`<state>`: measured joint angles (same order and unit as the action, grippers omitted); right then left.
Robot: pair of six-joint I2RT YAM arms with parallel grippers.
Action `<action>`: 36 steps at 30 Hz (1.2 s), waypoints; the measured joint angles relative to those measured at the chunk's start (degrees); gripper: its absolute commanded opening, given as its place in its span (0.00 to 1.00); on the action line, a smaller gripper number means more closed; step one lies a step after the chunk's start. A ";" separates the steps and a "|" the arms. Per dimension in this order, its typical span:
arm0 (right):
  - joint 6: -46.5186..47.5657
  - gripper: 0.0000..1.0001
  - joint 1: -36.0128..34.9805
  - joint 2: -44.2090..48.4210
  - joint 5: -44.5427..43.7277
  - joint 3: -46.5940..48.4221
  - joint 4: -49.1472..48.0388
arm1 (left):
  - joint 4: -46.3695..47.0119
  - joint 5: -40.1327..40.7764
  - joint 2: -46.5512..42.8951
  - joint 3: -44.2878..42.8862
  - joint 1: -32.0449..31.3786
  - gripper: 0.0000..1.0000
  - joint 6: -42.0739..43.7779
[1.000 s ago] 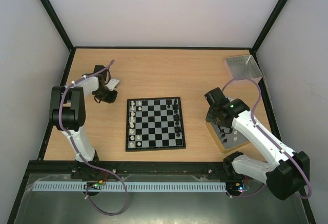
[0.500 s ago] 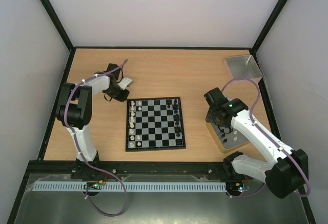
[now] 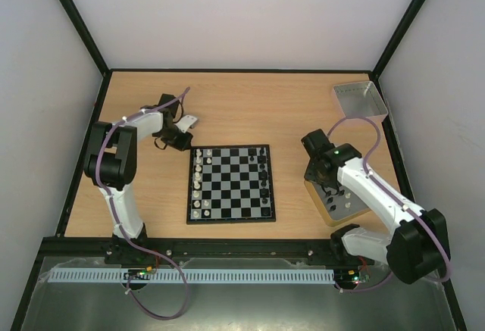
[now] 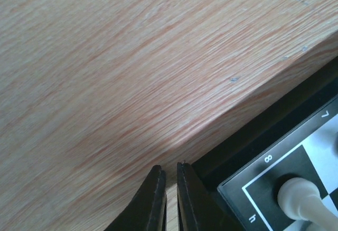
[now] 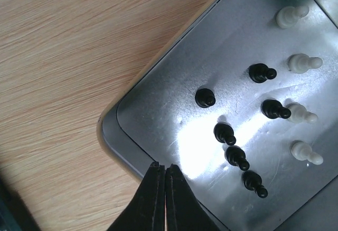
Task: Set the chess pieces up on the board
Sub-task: Adjust the chessboard at the center of the board, then move the storage box to the center of the board.
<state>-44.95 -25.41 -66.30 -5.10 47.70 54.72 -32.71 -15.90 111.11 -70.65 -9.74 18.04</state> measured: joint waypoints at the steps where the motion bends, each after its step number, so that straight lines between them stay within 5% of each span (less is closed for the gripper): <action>1: 0.02 0.02 0.28 -0.61 0.02 -0.11 -0.20 | -0.02 -0.50 0.00 0.04 -0.02 0.15 0.04; 7: 0.02 0.02 1.57 -3.21 -0.02 -0.59 -2.03 | 0.28 -1.86 -0.57 0.59 -0.11 0.53 -0.79; 14: 1.25 0.02 4.09 -6.40 0.31 -1.51 -4.70 | 1.86 -0.94 -2.36 2.43 4.74 0.73 -0.50; 36: 6.34 0.02 4.35 -27.82 5.42 9.81 -14.38 | -7.91 2.69 -16.70 9.01 25.57 0.75 5.88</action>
<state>-38.61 -21.06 -94.13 0.32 57.52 40.34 -40.62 -13.21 94.41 -61.65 15.84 23.92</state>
